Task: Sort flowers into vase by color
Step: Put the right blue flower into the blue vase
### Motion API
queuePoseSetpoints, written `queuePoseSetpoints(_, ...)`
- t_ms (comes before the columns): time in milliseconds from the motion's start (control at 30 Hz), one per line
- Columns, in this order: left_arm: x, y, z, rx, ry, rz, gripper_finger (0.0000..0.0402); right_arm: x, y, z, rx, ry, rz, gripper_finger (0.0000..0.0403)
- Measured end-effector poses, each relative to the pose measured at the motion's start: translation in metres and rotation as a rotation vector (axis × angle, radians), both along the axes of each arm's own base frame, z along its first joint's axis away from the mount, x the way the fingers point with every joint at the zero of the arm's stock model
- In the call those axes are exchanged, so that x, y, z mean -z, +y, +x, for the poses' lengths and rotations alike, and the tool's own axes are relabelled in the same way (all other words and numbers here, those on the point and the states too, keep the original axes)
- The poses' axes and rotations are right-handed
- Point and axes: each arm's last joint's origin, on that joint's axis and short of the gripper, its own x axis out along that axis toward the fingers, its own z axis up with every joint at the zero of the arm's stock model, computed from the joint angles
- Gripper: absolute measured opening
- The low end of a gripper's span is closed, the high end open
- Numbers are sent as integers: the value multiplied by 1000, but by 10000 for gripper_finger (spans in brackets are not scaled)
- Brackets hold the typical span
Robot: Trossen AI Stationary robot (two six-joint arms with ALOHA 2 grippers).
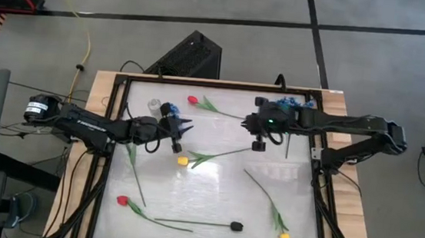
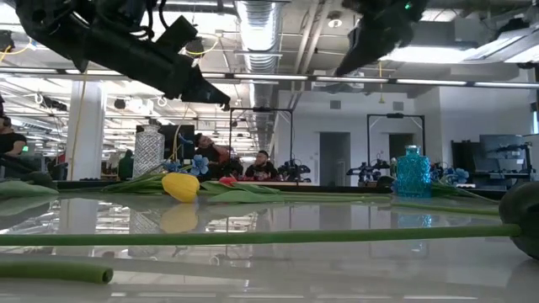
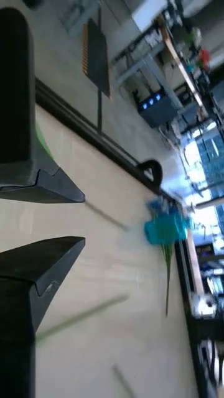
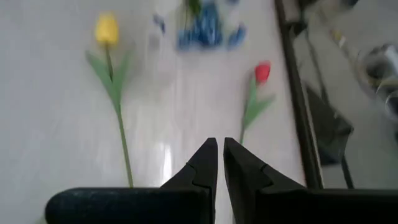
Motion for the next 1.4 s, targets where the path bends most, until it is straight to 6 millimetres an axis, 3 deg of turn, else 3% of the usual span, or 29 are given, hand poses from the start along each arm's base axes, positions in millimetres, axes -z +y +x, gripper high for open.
queuePoseSetpoints(233,1,4,-1,-1,17,12,116,8,5,19,1,264,46,55)
queuePoseSetpoints(533,-7,1,4,48,-21,-7,161,18,-4,-10,213,597,90,55)
queuePoseSetpoints(700,-9,1,4,46,-35,-6,163,15,-31,-33,595,621,292,55)
queuePoseSetpoints(900,-19,2,7,9,-71,46,163,14,-64,-48,759,586,519,55)
queuePoseSetpoints(1067,-12,3,5,-23,-2,83,163,7,-82,-76,917,606,587,55)
queuePoseSetpoints(1233,-13,4,5,-53,-6,96,163,-11,-77,-91,1096,415,628,55)
queuePoseSetpoints(1400,-25,-1,11,21,0,175,163,-31,-54,-103,1143,235,416,55)
